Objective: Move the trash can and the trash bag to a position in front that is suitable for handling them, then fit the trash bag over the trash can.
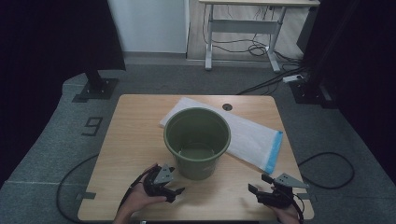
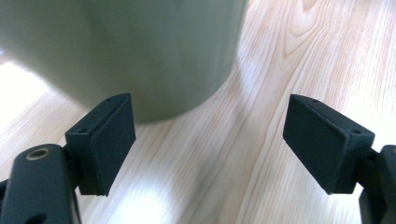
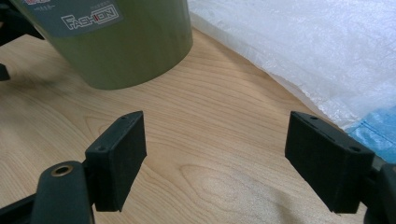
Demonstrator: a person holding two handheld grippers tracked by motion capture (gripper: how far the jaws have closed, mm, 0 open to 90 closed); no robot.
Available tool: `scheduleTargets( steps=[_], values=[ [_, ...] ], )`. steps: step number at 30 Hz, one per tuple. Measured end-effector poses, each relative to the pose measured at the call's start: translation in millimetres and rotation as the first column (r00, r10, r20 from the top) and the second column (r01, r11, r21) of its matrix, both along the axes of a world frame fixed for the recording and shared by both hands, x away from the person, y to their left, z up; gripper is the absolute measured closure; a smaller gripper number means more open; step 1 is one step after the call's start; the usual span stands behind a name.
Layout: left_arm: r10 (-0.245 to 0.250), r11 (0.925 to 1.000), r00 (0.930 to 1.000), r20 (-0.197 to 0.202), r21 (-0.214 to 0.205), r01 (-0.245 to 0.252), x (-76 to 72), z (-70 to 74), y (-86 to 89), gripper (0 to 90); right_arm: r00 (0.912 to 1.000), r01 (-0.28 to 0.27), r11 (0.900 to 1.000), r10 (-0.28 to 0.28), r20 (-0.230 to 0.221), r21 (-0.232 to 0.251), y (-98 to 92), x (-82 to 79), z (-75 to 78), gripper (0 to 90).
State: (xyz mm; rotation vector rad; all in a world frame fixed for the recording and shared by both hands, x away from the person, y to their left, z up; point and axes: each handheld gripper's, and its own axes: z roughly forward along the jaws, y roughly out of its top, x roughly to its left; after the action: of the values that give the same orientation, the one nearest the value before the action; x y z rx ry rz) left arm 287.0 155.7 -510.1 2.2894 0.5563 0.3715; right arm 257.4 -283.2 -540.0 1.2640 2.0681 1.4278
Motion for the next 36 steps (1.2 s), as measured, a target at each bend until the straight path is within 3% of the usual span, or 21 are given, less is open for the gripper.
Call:
scheduleTargets(
  steps=[5, 8, 9, 12, 13, 14, 16, 17, 18, 21, 22, 24, 25, 26, 27, 28, 29, 32, 33, 34, 36],
  values=[
    [0.067, 0.9977, 0.9978, 0.004, -0.012, -0.067, -2.8, -0.1, 20.5, 17.2, 0.9999, 0.011, 0.9997, -0.010, 0.009, -0.021, 1.4, -0.5, 0.8, 20.0],
    [0.131, 0.9914, 0.9914, 0.007, -0.009, -0.131, 0.9, -1.1, 35.5, 17.1, 0.9995, 0.029, 0.9986, -0.028, 0.017, -0.045, 3.8, 0.0, 2.7, 16.4],
    [0.131, 0.9914, 0.9914, 0.007, -0.009, -0.131, 0.9, -1.1, 35.5, 17.1, 0.9995, 0.029, 0.9986, -0.028, 0.017, -0.045, 3.8, 0.0, 2.7, 16.4],
    [0.205, 0.9788, 0.9789, 0.001, 0.011, -0.205, 5.9, -5.7, 46.3, 16.3, 0.9968, 0.076, 0.9931, -0.073, 0.033, -0.090, 10.2, 9.6, 7.6, 13.0],
    [0.205, 0.9788, 0.9789, 0.001, 0.011, -0.205, 5.9, -5.7, 46.3, 16.2, 0.9957, 0.088, 0.9910, -0.085, 0.038, -0.101, 13.1, 15.3, 9.4, 13.0],
    [0.258, 0.9661, 0.9663, -0.004, 0.020, -0.257, 7.1, -11.0, 51.7, 16.6, 0.9951, 0.096, 0.9898, -0.092, 0.037, -0.106, 17.0, 24.1, 11.6, 13.1],
    [0.286, 0.9580, 0.9582, -0.015, 0.031, -0.285, 6.7, -16.0, 56.3, 16.6, 0.9941, 0.108, 0.9855, -0.105, 0.026, -0.131, 24.9, 39.3, 13.9, 13.3],
    [0.286, 0.9580, 0.9582, -0.015, 0.031, -0.285, 6.7, -16.0, 56.3, 16.5, 0.9941, 0.108, 0.9835, -0.106, 0.023, -0.145, 28.5, 45.0, 13.8, 13.6],
    [0.305, 0.9521, 0.9516, -0.036, 0.032, -0.304, 4.6, -22.4, 61.8, 16.4, 0.9940, 0.109, 0.9787, -0.106, 0.025, -0.174, 34.8, 54.1, 12.9, 14.3],
    [0.319, 0.9476, 0.9465, -0.051, 0.040, -0.317, 2.5, -27.1, 65.5, 16.3, 0.9950, 0.100, 0.9720, -0.097, 0.024, -0.213, 45.2, 68.4, 10.1, 18.6],
    [0.337, 0.9409, 0.9396, -0.057, 0.052, -0.335, -0.1, -31.8, 68.5, 16.3, 0.9955, 0.095, 0.9601, -0.090, 0.028, -0.263, 55.5, 81.5, 7.3, 24.0],
    [0.345, 0.9386, 0.9359, -0.071, 0.035, -0.343, -1.0, -33.1, 70.7, 16.4, 0.9961, 0.088, 0.9563, -0.083, 0.031, -0.279, 58.9, 86.2, 6.2, 26.5],
    [0.353, 0.9357, 0.9316, -0.089, 0.022, -0.352, -1.3, -34.0, 73.2, 16.4, 0.9970, 0.077, 0.9531, -0.071, 0.031, -0.293, 62.7, 92.4, 4.7, 30.3],
    [0.366, 0.9303, 0.9247, -0.106, 0.010, -0.367, -0.8, -34.9, 76.0, 15.6, 0.9967, 0.080, 0.9423, -0.078, 0.019, -0.325, 68.5, 105.9, 1.5, 34.5],
    [0.366, 0.9303, 0.9247, -0.106, 0.010, -0.367, -0.8, -34.9, 76.0, 15.4, 0.9967, 0.080, 0.9423, -0.078, 0.019, -0.325, 68.5, 105.9, 1.5, 34.5],
    [0.374, 0.9266, 0.9198, -0.119, 0.006, -0.376, 0.3, -35.1, 77.2, 15.4, 0.9963, 0.086, 0.9386, -0.084, 0.020, -0.334, 69.2, 109.9, 0.6, 37.1],
    [0.381, 0.9237, 0.9156, -0.130, 0.005, -0.383, 1.4, -35.3, 77.8, 14.8, 0.9962, 0.082, 0.9387, -0.087, -0.001, -0.335, 67.7, 119.6, -1.7, 43.4],
    [0.384, 0.9219, 0.9136, -0.132, 0.004, -0.387, 2.3, -35.3, 77.6, 14.7, 0.9961, 0.071, 0.9393, -0.085, -0.025, -0.335, 64.4, 124.5, -3.3, 49.2],
    [0.389, 0.9200, 0.9115, -0.133, 0.006, -0.392, 3.3, -35.3, 77.3, 14.7, 0.9957, 0.061, 0.9430, -0.080, -0.046, -0.327, 61.7, 126.2, -4.1, 51.0],
    [0.397, 0.9165, 0.9081, -0.134, 0.004, -0.400, 4.4, -35.3, 77.1, 14.7, 0.9940, 0.048, 0.9501, -0.076, -0.079, -0.308, 55.1, 127.5, -5.5, 60.7],
    [0.403, 0.9140, 0.9056, -0.132, 0.006, -0.406, 5.0, -35.3, 77.2, 14.6, 0.9937, 0.048, 0.9519, -0.076, -0.082, -0.303, 52.7, 127.1, -5.7, 63.3]
  ],
)
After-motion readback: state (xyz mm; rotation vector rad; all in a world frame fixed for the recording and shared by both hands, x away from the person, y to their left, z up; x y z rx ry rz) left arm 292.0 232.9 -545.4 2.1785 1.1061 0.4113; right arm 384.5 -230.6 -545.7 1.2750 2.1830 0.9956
